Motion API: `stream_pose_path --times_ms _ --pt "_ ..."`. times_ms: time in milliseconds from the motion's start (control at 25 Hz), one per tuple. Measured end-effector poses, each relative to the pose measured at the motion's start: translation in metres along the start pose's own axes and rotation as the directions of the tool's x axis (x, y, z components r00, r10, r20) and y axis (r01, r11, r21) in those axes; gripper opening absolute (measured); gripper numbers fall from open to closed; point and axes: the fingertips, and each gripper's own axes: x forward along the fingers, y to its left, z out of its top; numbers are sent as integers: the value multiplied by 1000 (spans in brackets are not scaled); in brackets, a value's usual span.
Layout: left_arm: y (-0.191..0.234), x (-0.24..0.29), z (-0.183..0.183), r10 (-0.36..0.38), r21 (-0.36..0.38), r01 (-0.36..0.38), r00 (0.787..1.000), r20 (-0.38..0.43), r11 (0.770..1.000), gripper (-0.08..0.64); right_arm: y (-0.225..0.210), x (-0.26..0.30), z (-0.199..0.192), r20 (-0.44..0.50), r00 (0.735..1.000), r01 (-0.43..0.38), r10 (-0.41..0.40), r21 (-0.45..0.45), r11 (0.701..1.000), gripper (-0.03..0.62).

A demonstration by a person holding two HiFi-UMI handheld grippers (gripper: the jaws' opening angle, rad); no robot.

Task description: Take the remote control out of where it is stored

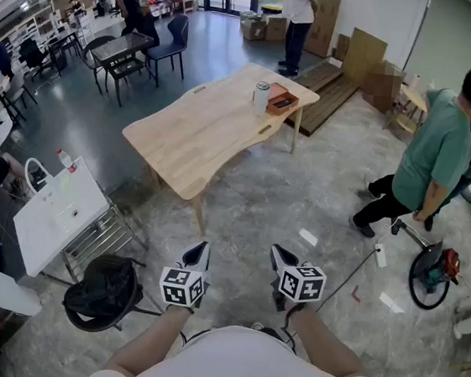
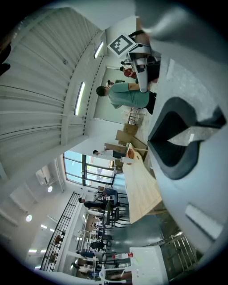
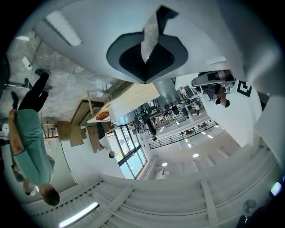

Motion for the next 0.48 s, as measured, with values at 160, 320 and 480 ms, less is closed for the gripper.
stream_pose_path --times_ms 160,320,480 --pt "2 3 0 1 0 -1 1000 4 1000 0 -4 4 -1 0 1000 7 -7 2 1000 26" --pt "1 5 -1 -1 -1 1 1000 -2 1000 2 -4 6 1 -2 1000 6 -6 -3 1000 26" --pt "1 4 0 -2 -3 2 1000 -6 1000 1 -3 5 1 -9 1000 11 -12 -11 1000 26"
